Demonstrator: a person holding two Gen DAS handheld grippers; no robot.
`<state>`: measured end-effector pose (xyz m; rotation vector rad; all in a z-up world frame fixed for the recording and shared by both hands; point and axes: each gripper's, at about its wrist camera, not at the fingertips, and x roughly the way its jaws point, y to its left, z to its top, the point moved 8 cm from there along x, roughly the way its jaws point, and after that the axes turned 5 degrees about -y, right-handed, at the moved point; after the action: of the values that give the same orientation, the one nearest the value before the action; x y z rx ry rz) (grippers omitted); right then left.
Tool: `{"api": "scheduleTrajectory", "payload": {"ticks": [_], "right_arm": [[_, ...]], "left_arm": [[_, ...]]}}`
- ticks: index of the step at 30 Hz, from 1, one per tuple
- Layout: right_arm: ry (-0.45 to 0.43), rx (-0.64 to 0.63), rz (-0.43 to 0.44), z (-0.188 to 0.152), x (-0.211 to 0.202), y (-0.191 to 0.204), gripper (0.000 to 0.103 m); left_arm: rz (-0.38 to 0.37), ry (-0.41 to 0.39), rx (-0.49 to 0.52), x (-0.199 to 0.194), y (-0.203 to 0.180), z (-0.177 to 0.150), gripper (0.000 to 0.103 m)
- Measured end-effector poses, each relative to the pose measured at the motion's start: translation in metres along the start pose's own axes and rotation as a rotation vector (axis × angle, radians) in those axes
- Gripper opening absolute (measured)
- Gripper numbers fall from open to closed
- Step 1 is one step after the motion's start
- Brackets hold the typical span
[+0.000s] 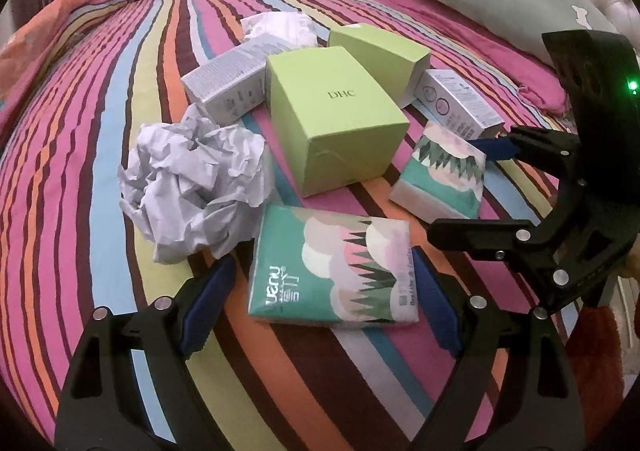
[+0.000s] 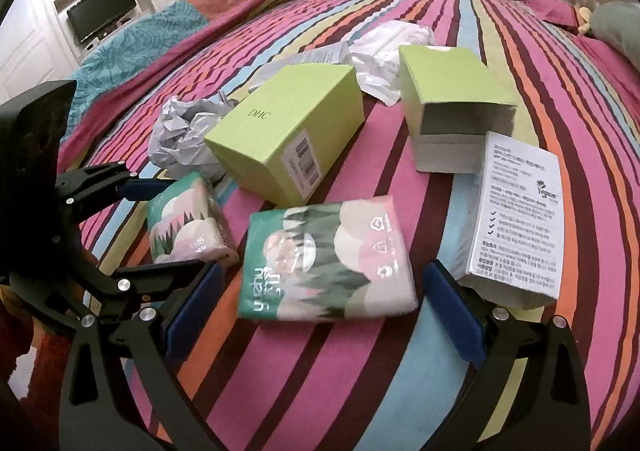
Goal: Collect trash
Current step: 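Grasp the large green tissue pack with the left gripper while the right grasps a small tissue pack, then carry both tissue packs with both grippers over the wastebasket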
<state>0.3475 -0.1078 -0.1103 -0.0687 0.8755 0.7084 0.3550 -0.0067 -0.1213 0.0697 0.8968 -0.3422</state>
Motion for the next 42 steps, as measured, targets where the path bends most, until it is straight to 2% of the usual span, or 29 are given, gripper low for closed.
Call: {"api": "scheduleTrajectory", "payload": {"ticks": [6, 11, 14, 16, 17, 18, 24, 29, 38, 42], "right_arm": [[0.011, -0.022, -0.007, 0.000, 0.003, 0.001, 0.095], [0.003, -0.022, -0.049, 0.004, 0.006, 0.005, 0.094], [0.016, -0.034, -0.074, 0.004, 0.010, 0.004, 0.093], [0.022, -0.041, -0.116, 0.006, 0.010, 0.001, 0.082], [0.020, -0.048, -0.145, 0.006, 0.008, -0.001, 0.071], [0.018, -0.045, -0.154, 0.006, 0.007, -0.002, 0.068], [-0.008, -0.002, -0.139, -0.002, -0.007, 0.002, 0.068], [-0.052, 0.087, -0.081, -0.007, -0.025, 0.009, 0.068], [-0.080, 0.185, -0.083, -0.034, -0.051, 0.024, 0.068], [-0.092, 0.244, -0.071, -0.040, -0.063, 0.026, 0.068]], "left_arm": [[0.030, 0.005, 0.107, 0.002, -0.006, -0.005, 0.084], [0.037, -0.005, 0.056, 0.004, -0.003, -0.003, 0.084], [0.061, -0.008, 0.082, 0.002, -0.005, -0.004, 0.074], [0.061, -0.012, 0.062, 0.000, -0.004, -0.005, 0.070], [0.060, -0.014, 0.052, -0.001, -0.003, -0.004, 0.070], [0.059, -0.018, 0.042, -0.003, -0.003, -0.005, 0.070], [0.060, -0.052, -0.010, -0.019, -0.008, -0.014, 0.070], [0.046, -0.093, -0.074, -0.042, -0.013, -0.023, 0.070], [0.020, -0.109, -0.139, -0.070, -0.027, -0.049, 0.070], [0.009, -0.119, -0.137, -0.083, -0.037, -0.060, 0.070]]}}
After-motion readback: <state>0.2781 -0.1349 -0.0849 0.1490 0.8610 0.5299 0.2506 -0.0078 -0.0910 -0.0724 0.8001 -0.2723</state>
